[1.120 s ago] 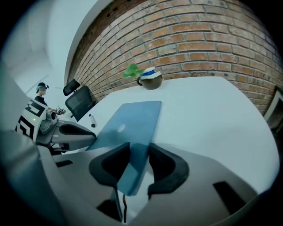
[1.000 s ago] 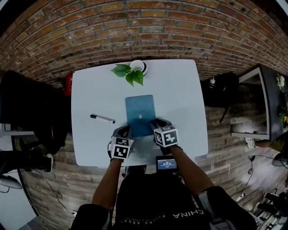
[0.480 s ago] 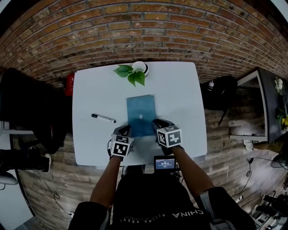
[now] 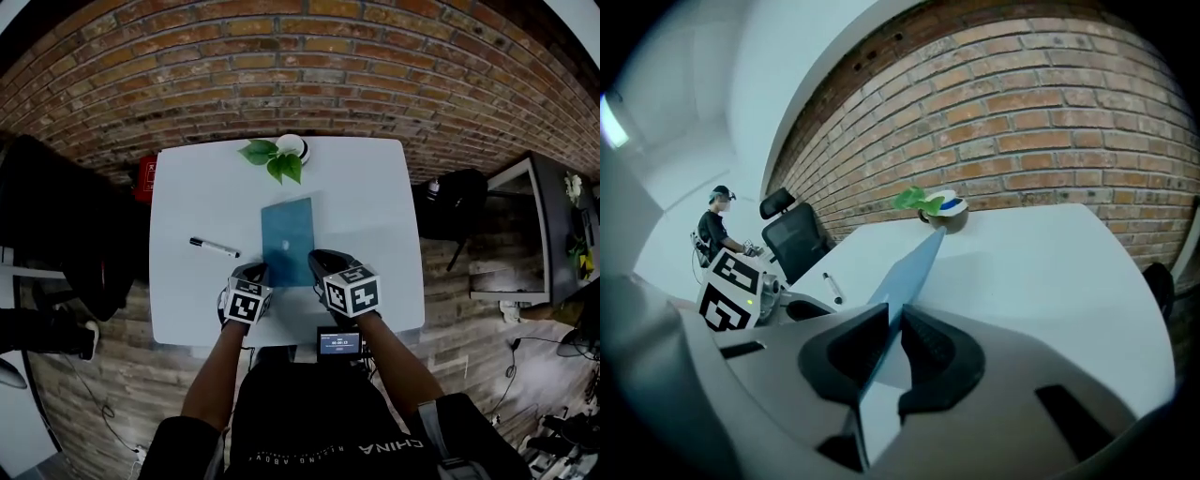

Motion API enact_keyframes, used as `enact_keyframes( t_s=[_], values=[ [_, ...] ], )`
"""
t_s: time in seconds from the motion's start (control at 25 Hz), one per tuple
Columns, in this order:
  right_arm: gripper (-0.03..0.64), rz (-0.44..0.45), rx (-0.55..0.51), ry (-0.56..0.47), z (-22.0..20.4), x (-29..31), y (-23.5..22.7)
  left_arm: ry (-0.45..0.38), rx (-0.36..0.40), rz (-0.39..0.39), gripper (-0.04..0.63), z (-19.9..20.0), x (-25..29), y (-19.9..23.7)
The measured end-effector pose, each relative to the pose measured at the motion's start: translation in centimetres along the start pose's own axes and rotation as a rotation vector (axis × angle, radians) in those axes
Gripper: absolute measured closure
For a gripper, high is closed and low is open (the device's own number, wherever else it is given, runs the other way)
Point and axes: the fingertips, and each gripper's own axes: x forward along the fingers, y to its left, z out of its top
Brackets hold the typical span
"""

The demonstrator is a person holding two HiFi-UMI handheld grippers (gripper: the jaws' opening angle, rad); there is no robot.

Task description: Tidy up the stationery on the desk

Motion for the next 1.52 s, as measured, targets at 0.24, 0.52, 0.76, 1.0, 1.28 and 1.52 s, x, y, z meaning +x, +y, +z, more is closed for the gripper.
enact_keyframes(
  t_s=[0.24,0.52,0.76,1.0,1.28,1.52],
  values=[
    [0.565,0.054,-0.054,-0.01,1.8,-0.3,2.6,0.009,-0.045,-0.047,0.581,-0.3,-0.3,0.1],
    [0.566,0.08,-0.096,-0.008,2.8,-0.2,4.6,-0.082,-0.12,-0.177,0.581,2.5,-3.5,-2.4],
    [0.566,0.114,-0.129,-0.014,3.7,0.0,6.4,-0.137,-0.187,-0.257,0.473,5.2,-6.9,-4.4],
    [0.568,0.151,-0.149,-0.018,4.3,0.4,7.9,-0.152,-0.199,-0.294,0.451,6.8,-9.1,-5.5],
    [0.569,0.192,-0.155,-0.019,4.7,0.8,9.3,-0.099,-0.188,-0.307,0.434,6.8,-9.6,-5.8],
    [0.571,0.212,-0.167,-0.025,5.0,1.2,10.3,-0.07,-0.188,-0.254,0.426,6.9,-8.9,-5.5]
  ],
)
